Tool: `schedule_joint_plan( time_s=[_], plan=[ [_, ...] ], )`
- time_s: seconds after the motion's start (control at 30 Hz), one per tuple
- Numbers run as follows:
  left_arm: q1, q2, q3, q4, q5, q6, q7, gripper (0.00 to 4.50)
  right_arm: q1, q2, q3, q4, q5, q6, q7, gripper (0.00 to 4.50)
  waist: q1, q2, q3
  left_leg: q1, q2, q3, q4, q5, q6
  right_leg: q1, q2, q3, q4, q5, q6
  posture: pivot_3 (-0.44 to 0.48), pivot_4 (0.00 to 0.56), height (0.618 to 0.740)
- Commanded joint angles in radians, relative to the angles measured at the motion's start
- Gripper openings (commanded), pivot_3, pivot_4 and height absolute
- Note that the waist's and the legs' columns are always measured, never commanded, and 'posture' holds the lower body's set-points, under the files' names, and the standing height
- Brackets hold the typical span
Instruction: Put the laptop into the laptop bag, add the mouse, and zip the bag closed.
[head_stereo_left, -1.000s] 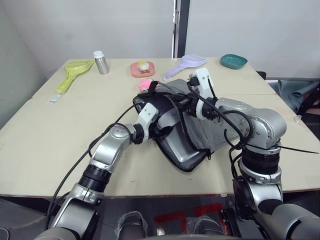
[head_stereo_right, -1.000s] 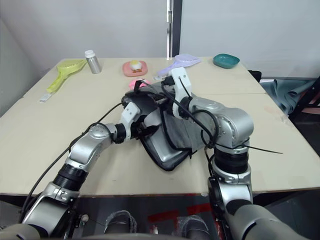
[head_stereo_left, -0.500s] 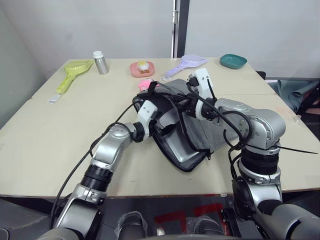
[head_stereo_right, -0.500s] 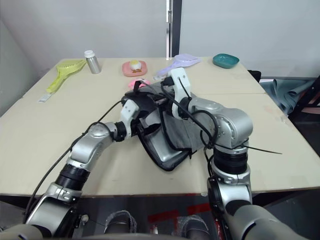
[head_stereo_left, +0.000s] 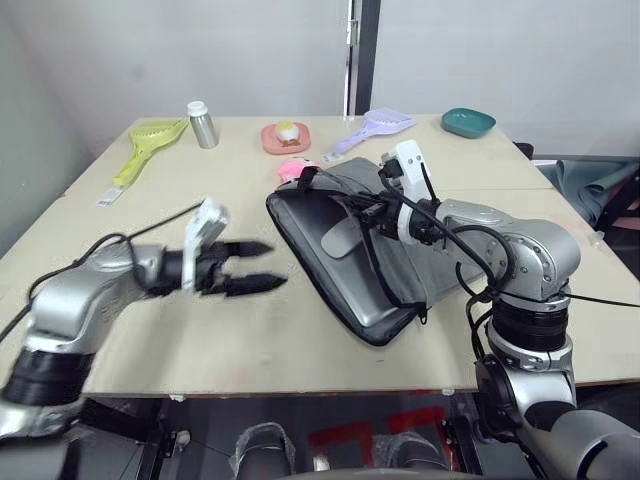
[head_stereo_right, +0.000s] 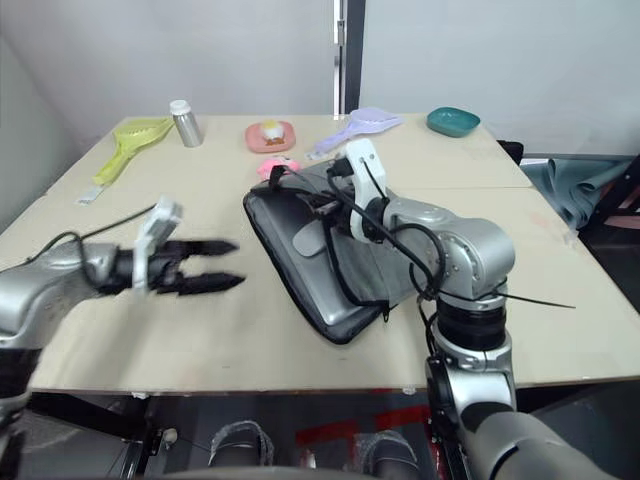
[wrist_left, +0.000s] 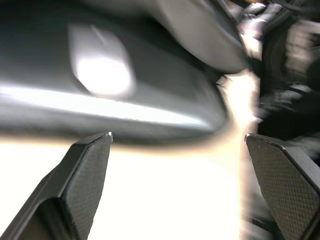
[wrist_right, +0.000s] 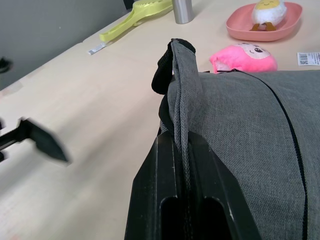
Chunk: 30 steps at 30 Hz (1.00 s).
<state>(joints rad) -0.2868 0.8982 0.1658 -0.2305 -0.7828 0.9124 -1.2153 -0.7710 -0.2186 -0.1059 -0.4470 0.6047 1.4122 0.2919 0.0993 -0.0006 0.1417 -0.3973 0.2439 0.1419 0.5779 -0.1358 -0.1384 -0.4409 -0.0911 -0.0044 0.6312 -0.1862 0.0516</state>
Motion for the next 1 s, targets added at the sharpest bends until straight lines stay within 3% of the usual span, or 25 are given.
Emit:
schedule_joint_plan(
  time_s=[0.03,0.23,0.53,0.7,0.83,1.0],
  plan=[
    [0.004,0.073,0.101,0.107,-0.029,0.002,-0.063,4.47,0.008,-0.009,0.009,-0.060,0.040,-0.030,0.033,0.00,0.001,0.000,0.000,0.000,0.000,0.000,0.000,0.000,0.000,0.000,0.000,0.000,0.000,0.000,0.000,0.000,0.150,0.740],
    [0.011,0.157,0.150,0.279,0.022,-0.085,-0.160,4.47,0.070,-0.150,0.084,-0.111,0.104,-0.068,0.189,0.00,-0.001,0.000,0.000,0.002,0.000,0.000,0.000,0.000,0.000,0.002,0.000,0.001,-0.001,0.000,0.001,0.000,0.150,0.740],
    [0.022,0.256,0.174,0.447,0.095,-0.260,-0.325,4.47,0.121,-0.430,0.224,-0.075,0.061,-0.333,0.509,0.00,-0.003,-0.001,0.000,0.002,0.001,0.000,-0.001,-0.001,0.002,0.002,0.000,0.001,-0.001,0.000,0.000,0.000,0.150,0.740],
    [0.041,0.309,0.226,0.447,0.098,-0.295,-0.361,4.47,0.172,-0.573,0.248,-0.087,0.068,-0.450,0.704,0.00,0.000,-0.001,0.000,0.004,0.001,0.001,-0.001,-0.003,0.005,0.003,0.000,0.002,-0.001,0.000,0.000,0.000,0.150,0.740],
    [0.071,0.330,0.277,0.401,0.085,-0.294,-0.370,4.47,0.179,-0.585,0.260,-0.057,0.054,-0.479,0.728,0.00,-0.004,-0.001,-0.001,0.004,0.001,0.001,-0.001,-0.003,0.006,0.003,0.000,0.002,0.000,-0.001,-0.001,0.000,0.150,0.740],
    [0.123,0.321,0.267,0.308,0.116,-0.352,-0.382,4.50,0.176,-0.593,0.281,-0.022,0.072,-0.453,0.757,1.75,-0.006,-0.001,-0.001,0.011,0.002,0.003,-0.001,-0.003,0.006,0.006,0.000,0.003,0.002,-0.001,-0.002,0.000,0.150,0.740]
  ],
)
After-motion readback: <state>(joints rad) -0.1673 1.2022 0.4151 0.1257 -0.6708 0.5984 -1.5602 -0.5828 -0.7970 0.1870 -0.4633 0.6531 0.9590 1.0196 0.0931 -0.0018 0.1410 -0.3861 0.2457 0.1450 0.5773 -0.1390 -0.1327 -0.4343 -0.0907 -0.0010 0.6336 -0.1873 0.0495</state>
